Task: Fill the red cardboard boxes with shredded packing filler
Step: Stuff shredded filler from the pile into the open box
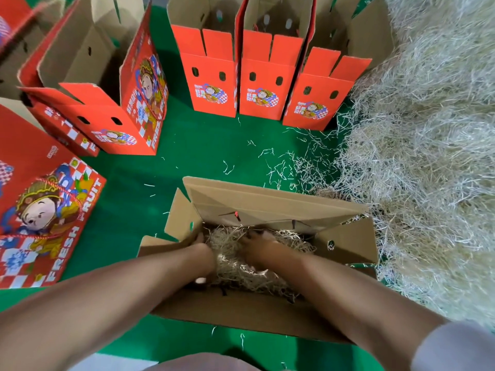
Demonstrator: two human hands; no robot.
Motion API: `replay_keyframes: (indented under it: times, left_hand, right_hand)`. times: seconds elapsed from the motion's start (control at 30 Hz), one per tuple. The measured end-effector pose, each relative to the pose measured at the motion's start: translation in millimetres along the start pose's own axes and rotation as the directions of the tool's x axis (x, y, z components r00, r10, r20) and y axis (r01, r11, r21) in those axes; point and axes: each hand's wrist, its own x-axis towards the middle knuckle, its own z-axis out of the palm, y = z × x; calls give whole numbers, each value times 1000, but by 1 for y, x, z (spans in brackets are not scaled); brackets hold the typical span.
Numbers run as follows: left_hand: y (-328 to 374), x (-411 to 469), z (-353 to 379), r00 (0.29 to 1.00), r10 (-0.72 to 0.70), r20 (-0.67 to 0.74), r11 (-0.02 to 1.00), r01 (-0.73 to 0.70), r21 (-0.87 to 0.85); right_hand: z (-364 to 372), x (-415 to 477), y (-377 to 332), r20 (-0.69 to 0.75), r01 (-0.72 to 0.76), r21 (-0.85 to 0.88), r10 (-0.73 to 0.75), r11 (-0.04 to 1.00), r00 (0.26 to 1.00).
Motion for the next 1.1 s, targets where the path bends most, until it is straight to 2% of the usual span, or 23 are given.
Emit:
replay_keyframes:
  times: [0.03,0.1,0.17,0.23,0.27,0.3,0.37,0.43,0.47,0.53,0.57,0.63,0.7,0.77,0.8,0.87,0.9,0.97,1.03,1.07,1.1]
  left_hand:
    - [0,1,0,1000,-6,5,1000,6,-1]
    - [0,7,1,1000,-9,27,994,12,-110]
    - [-3,2,-3,999,43,25,948,-33,-317]
    - [-8,-2,-13,994,-11,-109,925,-31,-379]
    - [-9,-7,-21,979,-79,-186,904,-8,-428]
    - [-10,-9,-28,955,-109,-274,911,-14,-412]
    - [0,-18,-44,928,-42,-370,939,-90,-332]
    - [16,-7,-53,912,126,-391,946,-229,-230]
    - [23,4,-54,918,180,-354,957,-247,-152]
    - [37,11,-50,929,272,-249,955,-292,-47]
    - [42,16,-46,932,276,-235,954,-295,-49]
    - [44,26,-36,953,247,-176,964,-260,-54]
    - [36,31,-32,958,213,-194,975,-221,-21]
    - [27,27,-35,969,218,-119,976,-218,12]
    - [24,28,-39,968,225,-109,974,-223,26]
    - [21,25,-46,947,268,-175,962,-273,-7]
    - [20,22,-50,929,278,-246,956,-292,-20]
    - [20,16,-54,835,302,-459,945,-326,27]
    - [21,16,-51,752,261,-605,945,-327,2]
    - [22,19,-47,770,258,-583,943,-333,-23]
    - [23,25,-41,819,269,-507,941,-336,-44]
  right_hand:
    - [-3,-2,1,17,-4,-7,4,1000,1000]
    - [-11,-11,1,8,47,53,-47,997,999]
    - [-25,-27,6,-77,129,239,-113,963,991]
    - [-40,-50,16,-205,119,378,-42,918,978]
    - [-44,-59,23,-229,43,398,54,916,972]
    - [-42,-68,29,-202,-59,398,150,915,968]
    - [-32,-80,37,28,-156,254,154,954,988]
    - [-17,-79,35,298,-85,103,51,991,953]
    - [-11,-77,32,358,-45,83,13,996,934]
    - [-5,-76,26,321,-46,184,-16,982,947]
    - [-2,-81,24,318,-43,203,-24,978,948]
    - [11,-88,22,355,-47,157,-12,986,935]
    - [27,-90,22,416,-59,105,11,993,910]
    - [37,-90,21,470,-64,52,32,997,882]
    - [38,-89,20,454,-78,29,56,997,889]
    - [27,-84,16,291,-131,35,115,991,950]
    - [20,-81,14,170,-159,79,144,984,975]
    - [9,-76,9,-1,-187,202,191,961,982]
    - [9,-71,7,-12,-136,182,140,974,990]
    - [15,-70,6,41,-97,136,93,986,995]
    - [22,-69,7,128,-72,99,59,993,990]
